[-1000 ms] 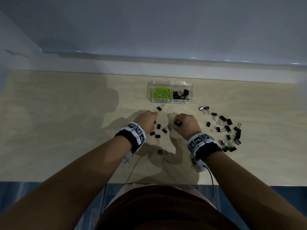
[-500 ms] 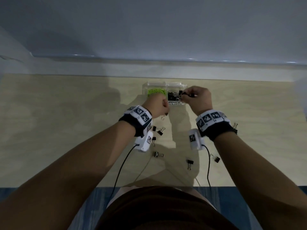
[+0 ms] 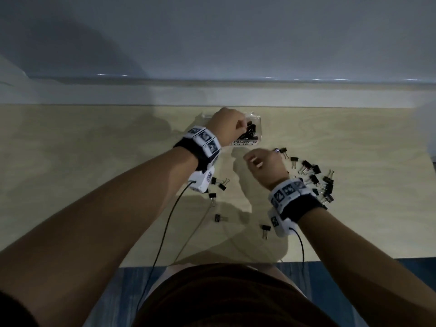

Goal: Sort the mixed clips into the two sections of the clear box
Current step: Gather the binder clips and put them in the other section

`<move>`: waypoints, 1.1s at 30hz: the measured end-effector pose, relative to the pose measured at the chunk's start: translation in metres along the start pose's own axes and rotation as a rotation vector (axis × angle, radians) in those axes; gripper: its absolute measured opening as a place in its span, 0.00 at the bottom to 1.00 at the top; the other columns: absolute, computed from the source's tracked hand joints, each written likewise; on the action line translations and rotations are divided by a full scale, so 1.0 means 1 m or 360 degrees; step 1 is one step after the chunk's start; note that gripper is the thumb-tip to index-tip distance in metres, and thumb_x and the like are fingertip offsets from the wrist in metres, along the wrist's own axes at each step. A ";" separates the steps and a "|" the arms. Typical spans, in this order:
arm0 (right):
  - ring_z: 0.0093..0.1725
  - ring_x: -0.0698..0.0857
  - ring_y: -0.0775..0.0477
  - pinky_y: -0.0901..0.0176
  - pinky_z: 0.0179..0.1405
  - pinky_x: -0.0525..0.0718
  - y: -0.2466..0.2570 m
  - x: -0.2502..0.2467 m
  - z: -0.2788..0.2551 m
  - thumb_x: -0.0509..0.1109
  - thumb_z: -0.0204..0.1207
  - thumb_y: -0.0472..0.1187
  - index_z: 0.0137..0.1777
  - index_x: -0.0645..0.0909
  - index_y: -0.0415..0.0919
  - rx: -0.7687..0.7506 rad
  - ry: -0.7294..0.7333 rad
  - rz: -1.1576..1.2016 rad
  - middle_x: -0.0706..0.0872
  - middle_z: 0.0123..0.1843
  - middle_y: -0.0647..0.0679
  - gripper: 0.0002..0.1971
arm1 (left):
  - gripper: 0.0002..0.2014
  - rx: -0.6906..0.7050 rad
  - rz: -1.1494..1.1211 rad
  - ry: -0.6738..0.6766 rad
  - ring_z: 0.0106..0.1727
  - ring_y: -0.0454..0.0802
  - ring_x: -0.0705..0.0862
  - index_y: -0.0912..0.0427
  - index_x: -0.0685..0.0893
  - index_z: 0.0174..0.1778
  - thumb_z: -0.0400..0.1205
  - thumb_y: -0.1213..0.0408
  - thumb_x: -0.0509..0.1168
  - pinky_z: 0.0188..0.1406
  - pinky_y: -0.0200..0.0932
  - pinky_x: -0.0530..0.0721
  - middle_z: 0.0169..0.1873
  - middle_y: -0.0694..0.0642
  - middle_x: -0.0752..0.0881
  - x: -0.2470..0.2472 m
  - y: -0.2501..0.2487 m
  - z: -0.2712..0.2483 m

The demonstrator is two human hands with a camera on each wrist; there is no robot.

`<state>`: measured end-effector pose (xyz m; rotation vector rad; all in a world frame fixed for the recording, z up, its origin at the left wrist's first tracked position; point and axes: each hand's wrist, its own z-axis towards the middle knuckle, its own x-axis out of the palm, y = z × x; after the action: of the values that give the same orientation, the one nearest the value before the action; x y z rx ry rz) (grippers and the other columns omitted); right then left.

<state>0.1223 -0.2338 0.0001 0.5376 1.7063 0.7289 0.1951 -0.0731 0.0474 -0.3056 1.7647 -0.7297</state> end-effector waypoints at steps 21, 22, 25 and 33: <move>0.46 0.82 0.32 0.48 0.49 0.80 0.010 0.058 -0.045 0.77 0.59 0.31 0.58 0.82 0.33 -0.0690 0.0663 -0.0856 0.84 0.55 0.36 0.23 | 0.38 -0.0018 0.0370 0.0400 0.66 0.52 0.66 0.53 0.72 0.73 0.68 0.47 0.75 0.69 0.46 0.70 0.65 0.53 0.68 0.052 0.086 -0.128; 0.44 0.82 0.32 0.49 0.46 0.81 0.016 0.056 -0.045 0.76 0.62 0.30 0.55 0.83 0.33 -0.0669 0.0629 -0.0806 0.84 0.53 0.35 0.19 | 0.36 -0.0047 0.0307 0.0367 0.65 0.52 0.67 0.54 0.74 0.72 0.68 0.48 0.76 0.69 0.46 0.71 0.64 0.54 0.69 0.055 0.083 -0.127; 0.50 0.80 0.32 0.47 0.49 0.79 0.025 0.051 -0.042 0.69 0.69 0.31 0.55 0.83 0.35 -0.0441 0.0656 -0.0619 0.80 0.55 0.35 0.13 | 0.26 -0.0072 0.0178 0.0307 0.60 0.51 0.72 0.56 0.81 0.63 0.70 0.55 0.76 0.66 0.45 0.75 0.59 0.54 0.71 0.060 0.076 -0.126; 0.50 0.80 0.35 0.50 0.47 0.76 0.023 0.036 -0.037 0.66 0.73 0.37 0.54 0.79 0.33 -0.0173 0.0726 -0.0796 0.76 0.55 0.38 0.12 | 0.13 -0.0154 0.0242 0.0325 0.49 0.55 0.79 0.58 0.78 0.53 0.74 0.61 0.68 0.54 0.47 0.81 0.56 0.57 0.71 0.067 0.067 -0.126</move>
<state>0.0770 -0.1999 -0.0027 -0.1530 2.0936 0.5972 0.0663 -0.0176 -0.0250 -0.1636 1.9967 -0.5833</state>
